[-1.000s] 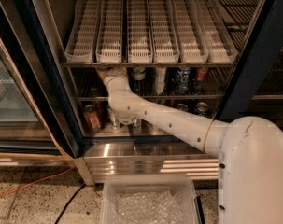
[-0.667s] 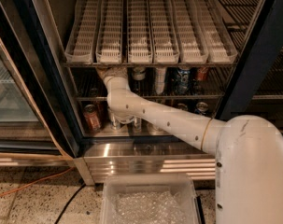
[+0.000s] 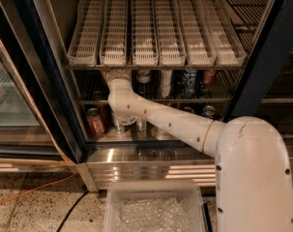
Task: Pick coke can from middle shelf of fridge
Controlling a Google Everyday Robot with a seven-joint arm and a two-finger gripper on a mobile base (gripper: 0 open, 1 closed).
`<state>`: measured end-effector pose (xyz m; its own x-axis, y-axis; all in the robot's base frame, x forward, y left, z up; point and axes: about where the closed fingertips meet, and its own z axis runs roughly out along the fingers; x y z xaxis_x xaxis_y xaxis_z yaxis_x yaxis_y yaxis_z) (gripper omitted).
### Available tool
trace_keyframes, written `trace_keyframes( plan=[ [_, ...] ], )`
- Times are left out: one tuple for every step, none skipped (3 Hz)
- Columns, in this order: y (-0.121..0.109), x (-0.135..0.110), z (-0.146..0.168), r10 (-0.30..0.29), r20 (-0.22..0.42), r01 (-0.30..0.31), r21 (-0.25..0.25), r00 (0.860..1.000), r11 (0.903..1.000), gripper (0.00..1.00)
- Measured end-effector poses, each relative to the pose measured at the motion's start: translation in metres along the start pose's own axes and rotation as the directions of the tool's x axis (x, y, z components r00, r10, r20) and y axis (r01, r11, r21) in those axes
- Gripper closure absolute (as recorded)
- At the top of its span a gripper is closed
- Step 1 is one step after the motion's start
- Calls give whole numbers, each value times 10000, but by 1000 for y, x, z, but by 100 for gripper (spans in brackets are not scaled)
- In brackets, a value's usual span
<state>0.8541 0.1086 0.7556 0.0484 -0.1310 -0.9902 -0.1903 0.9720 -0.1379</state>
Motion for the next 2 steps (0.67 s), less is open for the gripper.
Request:
trace_keyframes(
  plan=[
    [-3,0,6,33,-5,-33,145,10000,9999,28],
    [-10,5,14,69,-89,-65,367,9999,9993,27]
  ],
)
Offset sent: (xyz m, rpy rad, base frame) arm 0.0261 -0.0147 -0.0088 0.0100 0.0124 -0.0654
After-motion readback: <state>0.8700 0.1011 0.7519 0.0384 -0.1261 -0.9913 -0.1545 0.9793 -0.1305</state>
